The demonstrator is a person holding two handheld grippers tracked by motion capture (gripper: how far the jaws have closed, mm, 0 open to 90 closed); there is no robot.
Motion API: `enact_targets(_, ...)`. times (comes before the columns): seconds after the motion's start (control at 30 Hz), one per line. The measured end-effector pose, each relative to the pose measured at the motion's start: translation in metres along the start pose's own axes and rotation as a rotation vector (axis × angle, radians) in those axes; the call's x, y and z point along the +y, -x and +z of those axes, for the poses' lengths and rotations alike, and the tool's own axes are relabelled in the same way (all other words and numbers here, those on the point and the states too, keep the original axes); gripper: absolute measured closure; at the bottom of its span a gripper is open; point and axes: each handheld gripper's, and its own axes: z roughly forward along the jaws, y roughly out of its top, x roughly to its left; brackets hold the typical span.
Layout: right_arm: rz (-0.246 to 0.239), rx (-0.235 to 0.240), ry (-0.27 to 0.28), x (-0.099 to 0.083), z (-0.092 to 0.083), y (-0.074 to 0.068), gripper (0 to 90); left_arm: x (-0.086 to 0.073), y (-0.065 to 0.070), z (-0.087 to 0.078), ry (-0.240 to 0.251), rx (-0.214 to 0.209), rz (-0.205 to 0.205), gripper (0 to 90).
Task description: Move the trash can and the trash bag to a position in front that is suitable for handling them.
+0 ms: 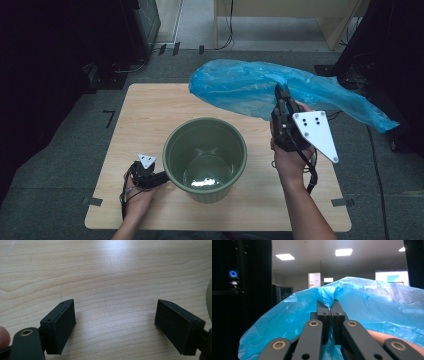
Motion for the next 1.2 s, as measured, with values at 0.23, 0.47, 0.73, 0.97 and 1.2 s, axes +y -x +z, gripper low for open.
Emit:
enact_targets(0.23,0.017,0.051,0.034,0.018,-0.026,0.008,90.0,0.0,0.0,0.0,0.0,0.0,0.0,16.2)
enact_targets(0.47,0.029,0.098,0.031,0.024,-0.051,0.019,90.0,0.0,0.0,0.0,-0.001,0.0,0.001,16.2)
enact_targets(0.73,0.044,0.164,0.01,0.023,-0.071,0.029,90.0,0.0,0.0,0.0,-0.001,0.001,0.002,16.2)
enact_targets(0.97,0.018,0.203,-0.012,0.018,-0.081,0.031,90.0,0.0,0.0,0.0,-0.001,0.0,0.001,16.2)
enact_targets(1.2,0.005,0.232,-0.047,0.012,-0.08,0.03,90.0,0.0,0.0,0.0,-0.001,0.0,0.001,16.2)
